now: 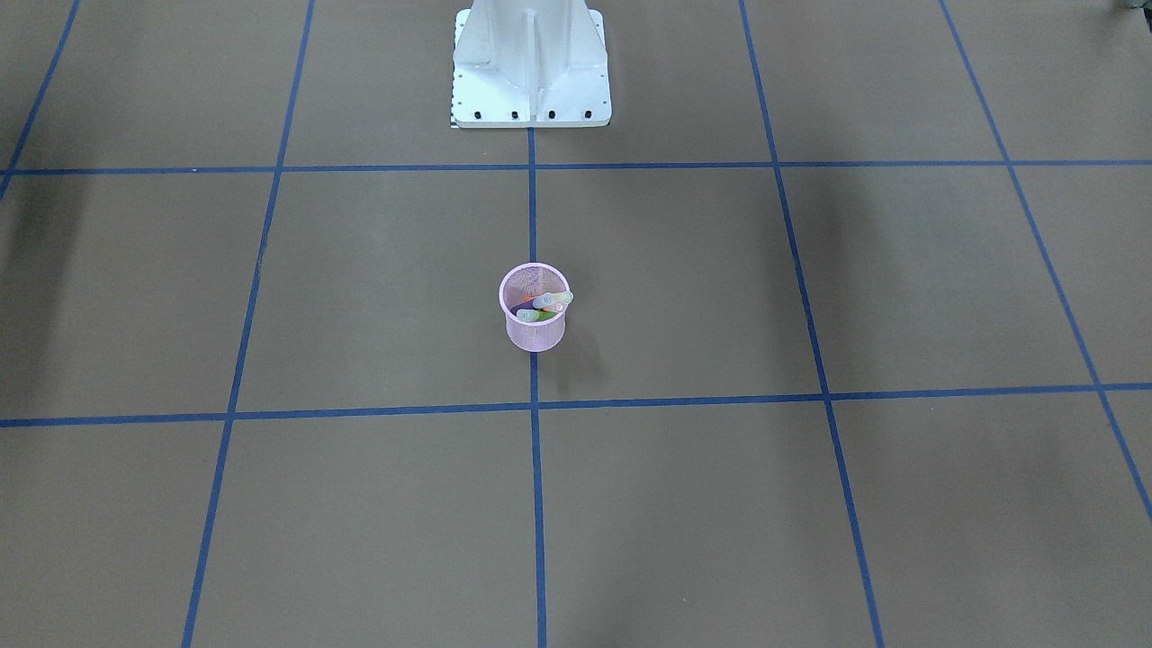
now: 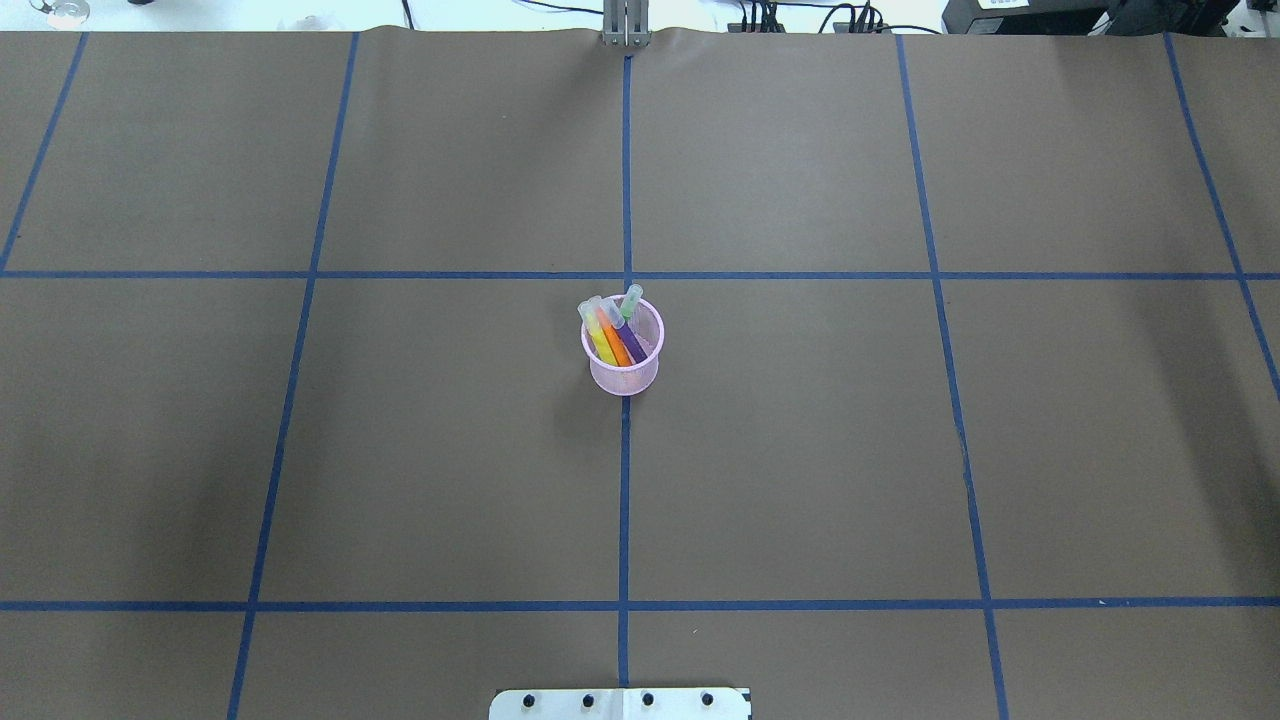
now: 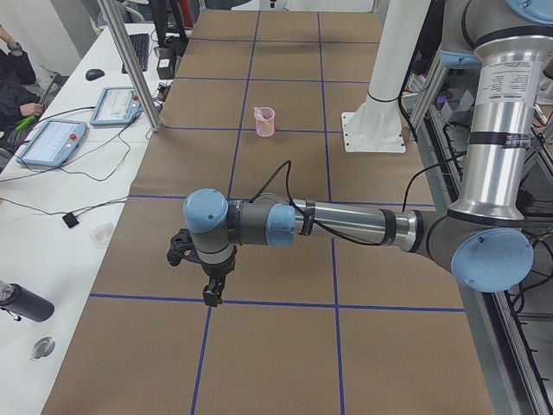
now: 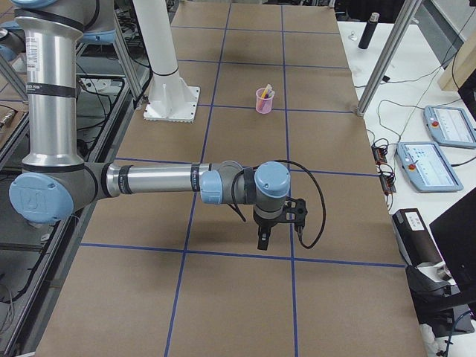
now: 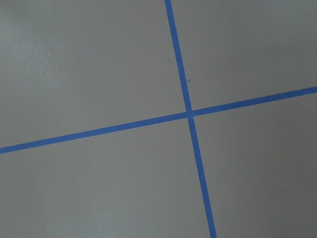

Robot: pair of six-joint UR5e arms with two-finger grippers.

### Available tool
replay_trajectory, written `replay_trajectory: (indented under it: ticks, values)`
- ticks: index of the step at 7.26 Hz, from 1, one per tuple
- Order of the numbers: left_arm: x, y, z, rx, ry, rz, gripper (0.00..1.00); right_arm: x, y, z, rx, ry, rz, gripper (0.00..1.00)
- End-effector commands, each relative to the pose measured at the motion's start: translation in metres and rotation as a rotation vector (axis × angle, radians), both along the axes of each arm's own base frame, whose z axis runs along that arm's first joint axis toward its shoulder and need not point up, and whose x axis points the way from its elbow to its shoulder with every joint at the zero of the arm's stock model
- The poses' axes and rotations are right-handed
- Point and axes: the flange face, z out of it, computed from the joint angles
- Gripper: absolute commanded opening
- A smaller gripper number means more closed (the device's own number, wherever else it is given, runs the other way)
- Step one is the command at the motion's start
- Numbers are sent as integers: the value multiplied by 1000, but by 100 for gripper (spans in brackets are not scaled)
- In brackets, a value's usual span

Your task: Collect pens into pen holder

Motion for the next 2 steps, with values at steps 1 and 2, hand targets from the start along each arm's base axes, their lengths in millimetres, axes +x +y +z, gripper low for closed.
replay_trajectory:
  ticks: [1,2]
  values:
    - [0,0,-1,5,4,4,100,0,0,0,0,-1,0,100]
    - [0,1,0,4,4,5,100,0,0,-1,1,-1,0,100]
